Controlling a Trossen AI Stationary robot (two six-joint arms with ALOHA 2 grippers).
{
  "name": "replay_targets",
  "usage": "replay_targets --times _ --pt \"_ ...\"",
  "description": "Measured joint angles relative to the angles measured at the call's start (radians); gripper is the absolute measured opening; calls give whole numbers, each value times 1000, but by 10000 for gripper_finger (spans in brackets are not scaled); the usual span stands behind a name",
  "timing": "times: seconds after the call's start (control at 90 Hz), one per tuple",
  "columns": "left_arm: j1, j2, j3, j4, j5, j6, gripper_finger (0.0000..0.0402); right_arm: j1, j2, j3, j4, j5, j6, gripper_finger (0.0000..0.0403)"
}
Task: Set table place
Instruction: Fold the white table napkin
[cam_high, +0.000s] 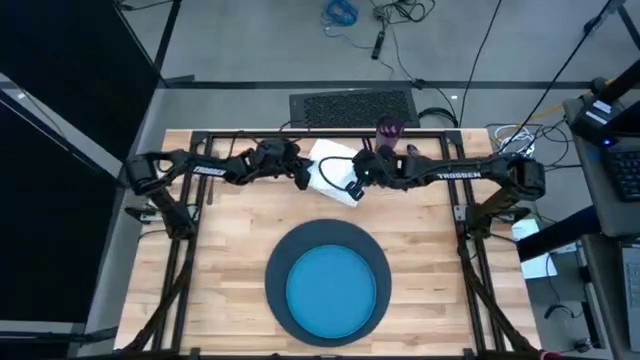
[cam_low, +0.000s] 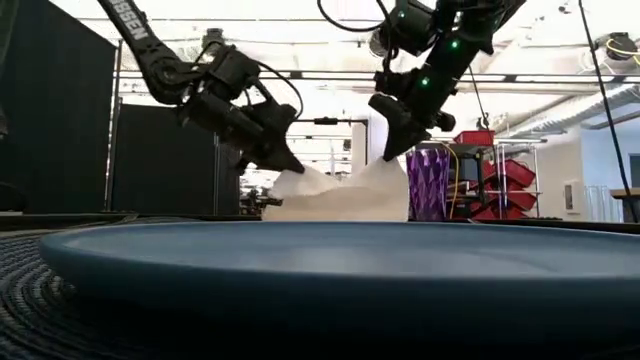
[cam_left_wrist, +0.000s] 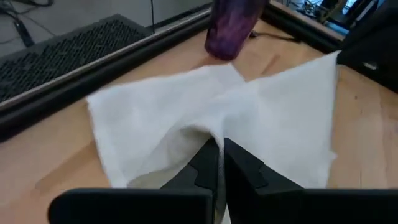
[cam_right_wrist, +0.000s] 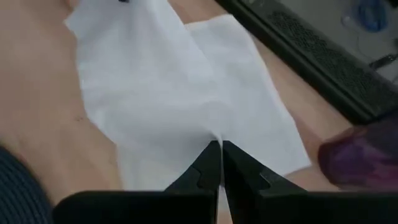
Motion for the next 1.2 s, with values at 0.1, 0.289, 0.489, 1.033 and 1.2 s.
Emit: replay_targets --times 0.1,0.289,0.489,1.033,1.2 --pt "0 38 56 -12 1 0 1 0 0 0 0 1 0 18" --pt "-3 77 96 -21 87 6 35 1 0 0 -21 5 44 97" --pt "-7 83 96 -5 76 8 103 1 0 0 -40 31 44 181" --pt "58 83 97 -122 3 -22 151 96 39 0 -29 -51 56 205" --pt "5 78 97 -282 52 36 151 94 134 0 -12 -52 42 199"
